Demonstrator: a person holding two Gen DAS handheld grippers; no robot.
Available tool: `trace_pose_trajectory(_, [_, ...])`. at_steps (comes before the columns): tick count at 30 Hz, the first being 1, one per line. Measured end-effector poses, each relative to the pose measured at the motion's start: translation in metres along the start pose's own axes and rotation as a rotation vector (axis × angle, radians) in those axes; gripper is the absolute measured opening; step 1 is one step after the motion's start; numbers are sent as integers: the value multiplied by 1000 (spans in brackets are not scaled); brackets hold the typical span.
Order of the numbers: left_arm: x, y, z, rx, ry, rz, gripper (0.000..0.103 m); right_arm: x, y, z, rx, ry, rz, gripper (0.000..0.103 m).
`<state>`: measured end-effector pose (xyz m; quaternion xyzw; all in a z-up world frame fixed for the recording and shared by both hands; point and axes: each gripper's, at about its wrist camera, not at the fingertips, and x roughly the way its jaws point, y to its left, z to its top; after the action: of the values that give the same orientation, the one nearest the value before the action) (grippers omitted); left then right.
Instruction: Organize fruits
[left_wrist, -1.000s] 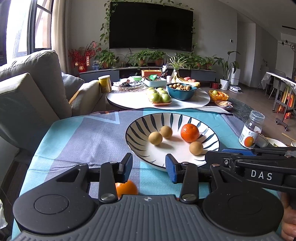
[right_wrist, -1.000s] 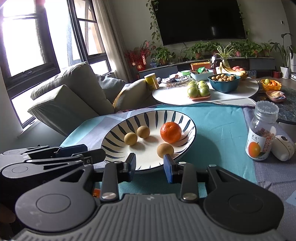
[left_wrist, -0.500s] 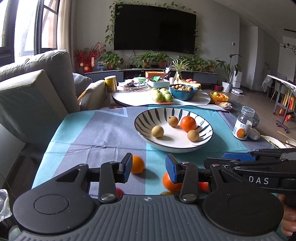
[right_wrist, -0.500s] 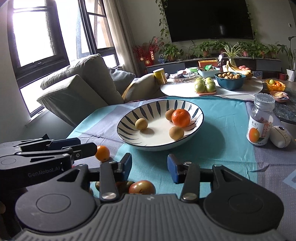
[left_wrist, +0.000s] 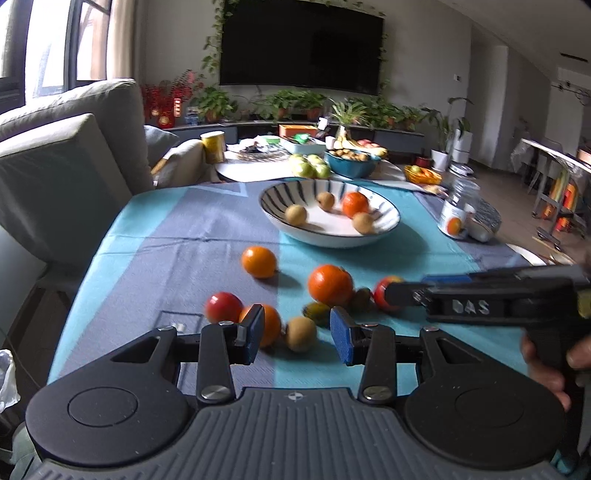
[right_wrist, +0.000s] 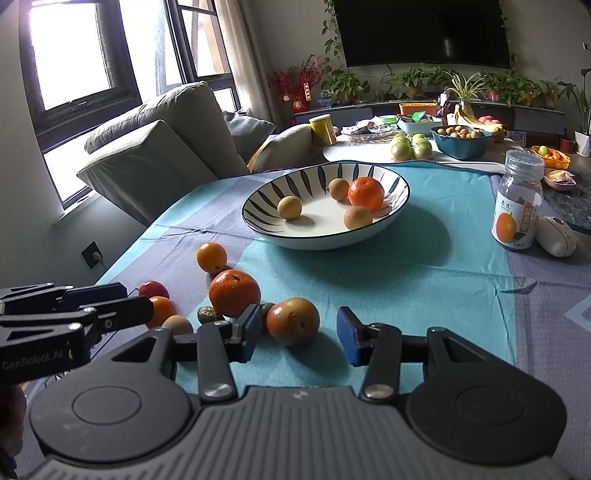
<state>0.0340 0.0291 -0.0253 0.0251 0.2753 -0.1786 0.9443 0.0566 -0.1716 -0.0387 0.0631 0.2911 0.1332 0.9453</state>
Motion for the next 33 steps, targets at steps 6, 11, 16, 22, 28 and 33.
trace_pose_trajectory(6, [14, -7, -8, 3, 55, 1, 37, 2, 2, -2, 0, 9, -3, 78])
trace_pose_trajectory(11, [24, -3, -8, -18, 66, 4, 37, 2, 2, -3, -2, 13, -3, 78])
trace_pose_trajectory(16, [34, -4, -7, -20, 83, 14, 37, 5, 2, -3, -3, 21, -6, 78])
trace_pose_trajectory(22, [40, -4, -5, -23, 86, 3, 35, 10, 1, -2, -6, 28, -11, 78])
trace_pose_trajectory(28, [39, -2, -5, -31, 83, -7, 25, 17, 3, -2, -16, 32, -12, 78])
trace_pose_trajectory(33, [36, -3, -5, -24, 84, -10, 23, 17, 5, -2, -33, 36, 2, 78])
